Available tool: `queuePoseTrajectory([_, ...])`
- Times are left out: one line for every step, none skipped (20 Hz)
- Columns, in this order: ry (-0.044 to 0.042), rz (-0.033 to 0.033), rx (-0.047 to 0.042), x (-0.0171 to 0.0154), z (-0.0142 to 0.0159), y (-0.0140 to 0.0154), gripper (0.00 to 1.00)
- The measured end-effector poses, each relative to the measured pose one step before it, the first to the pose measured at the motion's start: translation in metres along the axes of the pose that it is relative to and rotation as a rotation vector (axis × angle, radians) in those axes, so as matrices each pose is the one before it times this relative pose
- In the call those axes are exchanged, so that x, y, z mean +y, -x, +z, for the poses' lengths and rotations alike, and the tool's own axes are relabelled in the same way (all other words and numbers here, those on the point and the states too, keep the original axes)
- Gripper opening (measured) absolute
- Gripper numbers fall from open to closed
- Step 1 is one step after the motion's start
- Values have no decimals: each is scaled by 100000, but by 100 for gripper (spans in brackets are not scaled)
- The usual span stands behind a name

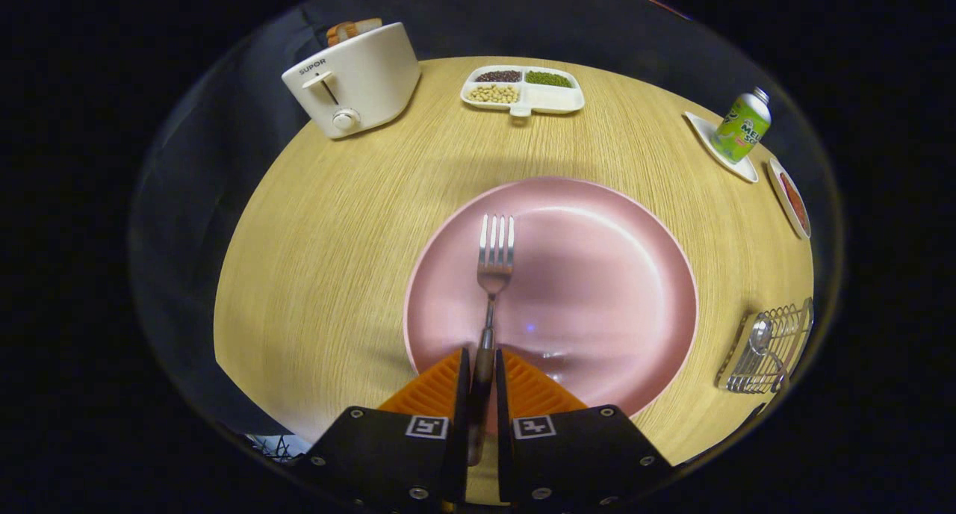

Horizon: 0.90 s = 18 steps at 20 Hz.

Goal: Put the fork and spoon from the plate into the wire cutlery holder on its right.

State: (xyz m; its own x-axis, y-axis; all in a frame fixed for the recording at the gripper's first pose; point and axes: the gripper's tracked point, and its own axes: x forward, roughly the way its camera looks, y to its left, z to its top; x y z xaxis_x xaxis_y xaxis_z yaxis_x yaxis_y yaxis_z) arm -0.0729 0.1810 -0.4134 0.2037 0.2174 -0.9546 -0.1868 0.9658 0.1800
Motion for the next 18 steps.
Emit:
queuePoseTrajectory([-269,-336,639,-153,-17,-63,15])
queuePoseTrajectory([-760,414,635,-139,-19,-53,12])
queuePoseTrajectory([-186,428,66,-31,44,69,9])
queuePoseTrajectory([533,-296,-933,-273,202,24,7])
queuePoseTrajectory([780,-974,-1765,-439,291,303,6])
queuePoseTrajectory([239,-614,-1694,-468,209,354,5])
queuePoseTrajectory([-768,-622,-1828,-498,230,489,5])
queuePoseTrajectory([-614,-410,-1101,-518,207,501,5])
queuePoseTrajectory([-575,-511,-1327,-499,116,572,5])
queuePoseTrajectory([-436,-849,-1810,-490,311,607,5])
queuePoseTrajectory([-445,-566,-2218,-763,351,745,5])
queuePoseTrajectory([-673,-676,-2467,-738,465,784,5])
queuePoseTrajectory([-619,-872,-2925,-750,452,817,5])
queuePoseTrajectory([-788,-1187,-2906,-878,550,759,5])
queuePoseTrajectory([-795,-917,-2173,-827,432,851,5])
queuePoseTrajectory([-1166,-803,-2460,-801,431,873,5])
queuePoseTrajectory([-708,-589,-1510,-726,319,874,5])
queuePoseTrajectory([-1156,-629,-1824,-819,343,800,5])
